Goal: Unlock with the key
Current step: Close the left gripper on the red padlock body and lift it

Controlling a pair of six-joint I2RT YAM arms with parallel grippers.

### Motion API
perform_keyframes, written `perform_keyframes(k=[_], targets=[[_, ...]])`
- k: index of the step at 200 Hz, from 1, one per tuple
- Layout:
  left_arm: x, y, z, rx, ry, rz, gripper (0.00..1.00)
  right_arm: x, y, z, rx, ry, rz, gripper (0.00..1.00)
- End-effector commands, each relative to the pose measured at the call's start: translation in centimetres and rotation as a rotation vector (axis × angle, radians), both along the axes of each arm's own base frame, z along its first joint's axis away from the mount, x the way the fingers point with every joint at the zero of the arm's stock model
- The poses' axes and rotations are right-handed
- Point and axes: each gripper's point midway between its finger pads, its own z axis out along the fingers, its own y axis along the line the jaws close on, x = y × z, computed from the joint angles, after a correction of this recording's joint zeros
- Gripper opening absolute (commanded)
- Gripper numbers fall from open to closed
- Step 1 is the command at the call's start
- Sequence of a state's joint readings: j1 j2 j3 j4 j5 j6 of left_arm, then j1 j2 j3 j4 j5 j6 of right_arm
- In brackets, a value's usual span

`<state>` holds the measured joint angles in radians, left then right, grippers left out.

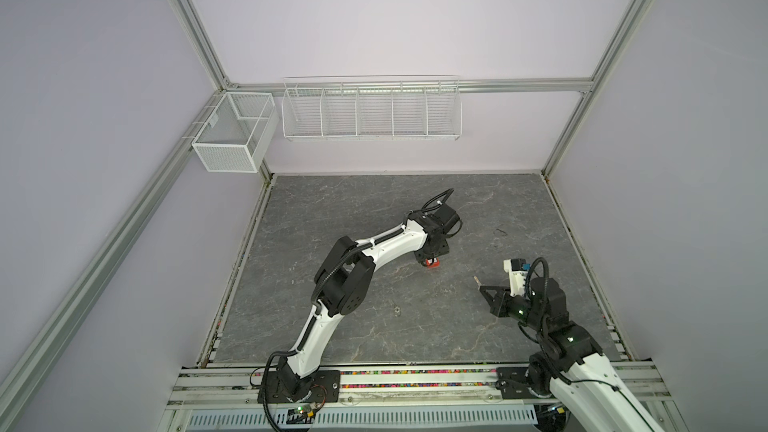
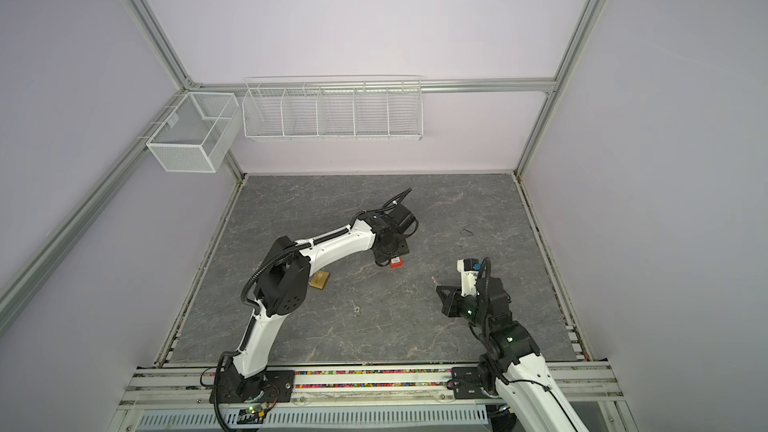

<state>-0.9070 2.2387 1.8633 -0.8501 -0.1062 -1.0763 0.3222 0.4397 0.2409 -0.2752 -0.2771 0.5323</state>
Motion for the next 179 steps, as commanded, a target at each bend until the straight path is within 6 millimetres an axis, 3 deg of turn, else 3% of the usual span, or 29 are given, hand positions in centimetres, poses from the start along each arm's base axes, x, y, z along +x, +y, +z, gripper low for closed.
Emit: perform_keyframes(k=[1,68,119,138,161,172,179], targets=[[-1.0,2.0,-1.3,0.102,0.089,0.067,0.56,-0.2,-0.3,-0.2,0.008,-0.005,-0.017,0.06],[-0.3,0.5,-3.2,0.127,0.129,0.049,0.50,-0.7,-0.3,0.5,0.020,-0.028,-0.009,0.06],[-1.7,2.4,-4.9,0.251,0.221,0.032,0.45,-0.5,-0.3,0.5,0.021,-0.040,-0.013,0.06],[-2.7,3.0,-5.8,0.282,0.269,0.003,0.36,-0.5,-0.5,0.5,0.023,-0.051,-0.024,0.06],[-3.8,3.1,-6.8,0.272,0.357,-0.067,0.16,-0.6,-0.5,0.7,0.031,-0.062,-0.021,0.06],[-3.7,2.9,-6.5,0.246,0.371,-0.088,0.00,-0.5,-0.1,0.9,0.040,-0.065,0.003,0.06],[-3.3,2.7,-6.0,0.221,0.366,-0.096,0.00,-0.5,0.3,0.9,0.044,-0.063,0.026,0.06]])
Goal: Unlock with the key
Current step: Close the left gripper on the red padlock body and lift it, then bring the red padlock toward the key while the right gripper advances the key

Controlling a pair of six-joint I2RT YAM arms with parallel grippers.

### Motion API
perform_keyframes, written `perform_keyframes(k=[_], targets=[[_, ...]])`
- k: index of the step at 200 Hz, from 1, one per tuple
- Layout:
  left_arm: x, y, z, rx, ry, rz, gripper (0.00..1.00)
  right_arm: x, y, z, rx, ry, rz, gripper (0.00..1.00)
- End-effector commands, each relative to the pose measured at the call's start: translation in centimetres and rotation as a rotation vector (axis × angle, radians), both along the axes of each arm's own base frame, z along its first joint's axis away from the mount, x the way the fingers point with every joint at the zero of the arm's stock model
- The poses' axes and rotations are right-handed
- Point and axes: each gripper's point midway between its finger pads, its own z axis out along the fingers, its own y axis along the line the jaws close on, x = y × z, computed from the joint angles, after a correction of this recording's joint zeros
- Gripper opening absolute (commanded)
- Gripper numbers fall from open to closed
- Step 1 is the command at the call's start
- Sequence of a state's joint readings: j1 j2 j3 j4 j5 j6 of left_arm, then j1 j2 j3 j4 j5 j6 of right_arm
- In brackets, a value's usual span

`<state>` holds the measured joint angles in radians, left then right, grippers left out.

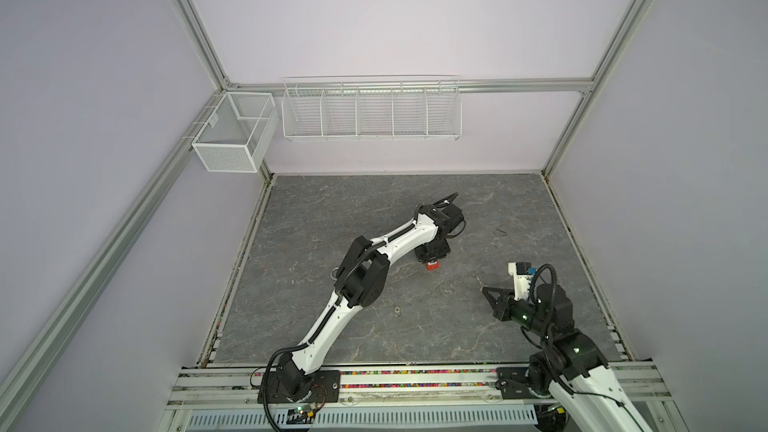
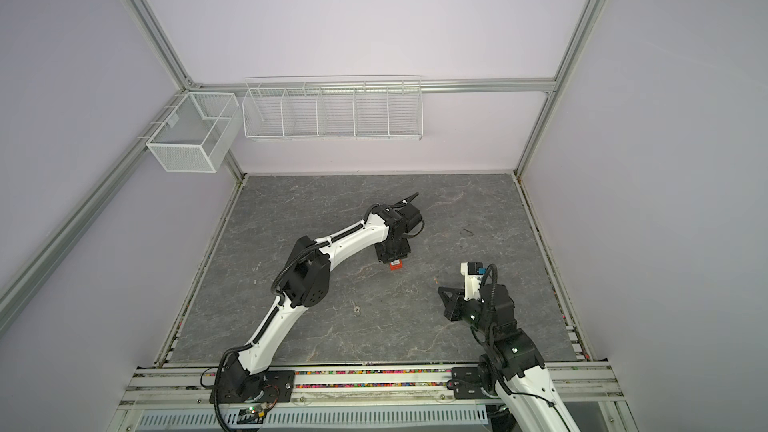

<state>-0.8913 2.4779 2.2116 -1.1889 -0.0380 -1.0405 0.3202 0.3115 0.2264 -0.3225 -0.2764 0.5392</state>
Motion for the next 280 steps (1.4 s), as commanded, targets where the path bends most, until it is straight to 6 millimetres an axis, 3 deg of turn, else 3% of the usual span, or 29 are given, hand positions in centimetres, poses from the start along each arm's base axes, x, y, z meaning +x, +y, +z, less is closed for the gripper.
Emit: perform_keyframes(k=[1,15,39,55,80,106,139,169,280], targets=[[-2.4,2.2,-2.8,0.070,0.176,-0.056,0.00,0.2,0.7,-0.1,0.018,-0.004,0.036,0.06],[-0.7,1.4,-0.4,0.000,0.104,-0.056,0.00,0.6,1.7,0.4,0.027,-0.007,0.093,0.06],[2.1,0.1,5.6,-0.138,-0.093,-0.034,0.00,1.7,3.3,1.1,0.079,-0.027,0.160,0.06],[2.5,0.0,8.7,-0.249,-0.191,0.024,0.00,2.9,3.6,1.4,0.079,-0.049,0.154,0.06],[2.8,0.5,11.2,-0.480,-0.305,0.159,0.00,4.9,4.7,1.8,0.070,-0.058,0.180,0.06],[2.9,1.7,12.2,-0.694,-0.387,0.235,0.00,6.1,7.9,1.9,0.095,-0.047,0.264,0.06],[2.4,4.3,13.6,-0.758,-0.470,0.295,0.00,6.8,10.4,1.8,0.081,-0.062,0.252,0.06],[2.1,5.7,13.9,-0.797,-0.523,0.347,0.00,7.0,11.1,2.0,0.067,-0.048,0.243,0.06],[1.8,4.9,14.5,-0.889,-0.538,0.353,0.00,8.7,12.6,1.0,0.017,0.019,0.214,0.06]])
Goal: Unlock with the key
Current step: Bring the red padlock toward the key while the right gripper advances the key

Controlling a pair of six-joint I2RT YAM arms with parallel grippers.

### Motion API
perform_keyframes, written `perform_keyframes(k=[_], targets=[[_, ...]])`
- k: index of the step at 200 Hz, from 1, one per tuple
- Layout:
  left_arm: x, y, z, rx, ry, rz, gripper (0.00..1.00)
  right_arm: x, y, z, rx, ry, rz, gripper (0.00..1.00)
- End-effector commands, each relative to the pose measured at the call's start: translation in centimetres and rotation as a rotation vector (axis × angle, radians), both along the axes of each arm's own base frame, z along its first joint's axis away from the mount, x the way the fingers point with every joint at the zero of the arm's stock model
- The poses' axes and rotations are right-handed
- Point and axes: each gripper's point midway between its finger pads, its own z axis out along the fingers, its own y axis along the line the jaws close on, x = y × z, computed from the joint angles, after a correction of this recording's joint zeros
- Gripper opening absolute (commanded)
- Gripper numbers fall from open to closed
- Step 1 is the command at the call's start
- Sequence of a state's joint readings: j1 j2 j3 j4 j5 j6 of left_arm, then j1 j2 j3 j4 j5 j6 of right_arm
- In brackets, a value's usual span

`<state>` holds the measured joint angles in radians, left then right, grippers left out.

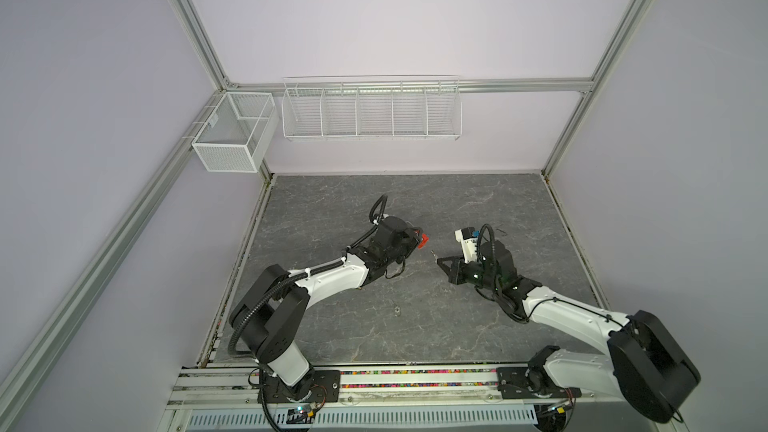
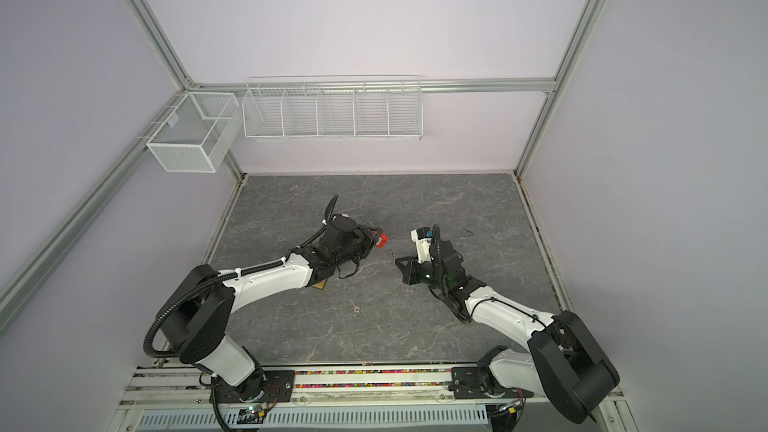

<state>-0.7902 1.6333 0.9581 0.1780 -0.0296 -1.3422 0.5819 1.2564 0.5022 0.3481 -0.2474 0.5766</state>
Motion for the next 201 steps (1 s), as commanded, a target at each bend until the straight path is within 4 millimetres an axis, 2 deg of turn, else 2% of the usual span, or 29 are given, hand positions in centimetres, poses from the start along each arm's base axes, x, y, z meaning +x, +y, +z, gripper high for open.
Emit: perform_keyframes(k=[1,135,201], targets=[[0.1,-0.4,1.7,-0.044,-0.037,0.009,0.00,0.5,0.6,0.3,0.006,0.002,-0.004,0.06],[-0.6,-1.4,1.4,-0.022,-0.039,-0.031,0.00,1.3,1.3,1.2,0.006,-0.011,0.005,0.06],[-0.5,-1.2,1.4,0.008,-0.049,-0.029,0.00,1.4,1.6,1.6,0.011,-0.012,0.015,0.06]])
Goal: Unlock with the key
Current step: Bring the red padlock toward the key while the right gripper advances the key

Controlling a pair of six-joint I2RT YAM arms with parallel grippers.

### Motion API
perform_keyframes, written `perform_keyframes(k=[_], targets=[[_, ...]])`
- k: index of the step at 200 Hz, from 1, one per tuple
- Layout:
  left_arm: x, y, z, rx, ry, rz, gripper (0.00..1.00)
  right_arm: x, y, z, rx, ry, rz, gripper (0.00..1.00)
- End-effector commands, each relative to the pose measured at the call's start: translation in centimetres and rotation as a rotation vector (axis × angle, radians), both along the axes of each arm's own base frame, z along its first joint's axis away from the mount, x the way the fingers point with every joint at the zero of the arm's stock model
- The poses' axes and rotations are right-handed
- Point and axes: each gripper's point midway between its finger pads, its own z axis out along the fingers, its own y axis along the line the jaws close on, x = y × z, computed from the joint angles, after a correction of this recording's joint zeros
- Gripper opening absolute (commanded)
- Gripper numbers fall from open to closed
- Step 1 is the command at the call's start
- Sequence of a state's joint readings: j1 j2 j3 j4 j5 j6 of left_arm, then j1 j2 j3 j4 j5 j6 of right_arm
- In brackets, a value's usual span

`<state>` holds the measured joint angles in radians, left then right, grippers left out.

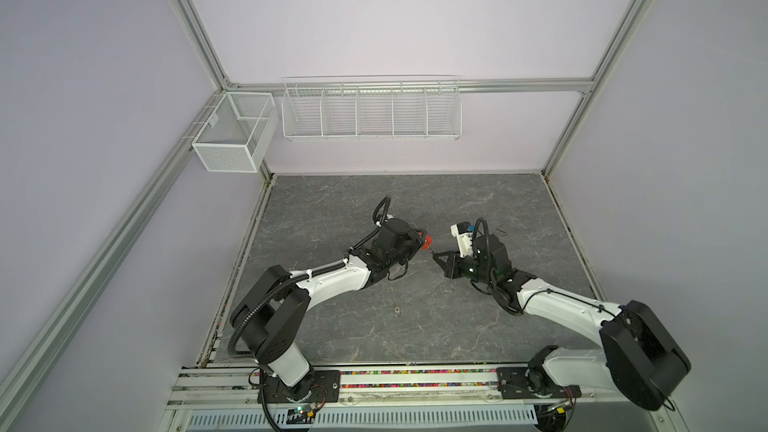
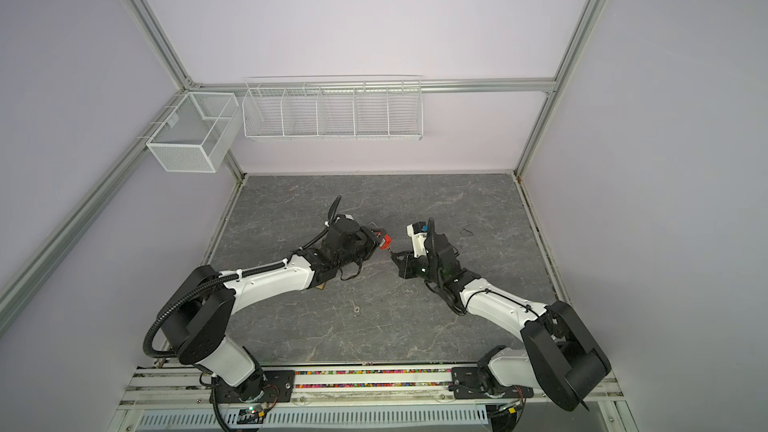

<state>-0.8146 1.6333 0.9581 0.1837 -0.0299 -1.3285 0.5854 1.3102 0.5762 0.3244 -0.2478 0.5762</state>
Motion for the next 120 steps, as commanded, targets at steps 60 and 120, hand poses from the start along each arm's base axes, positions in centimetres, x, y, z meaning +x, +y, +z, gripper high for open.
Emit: perform_keyframes(k=[60,120], targets=[[0.38,-0.65,1.54,0.002,-0.048,-0.006,0.00,0.41,0.95,0.81,0.018,-0.008,0.017,0.06],[0.29,-0.98,1.37,0.002,-0.048,-0.015,0.00,0.57,1.36,0.84,0.030,0.002,0.021,0.06]])
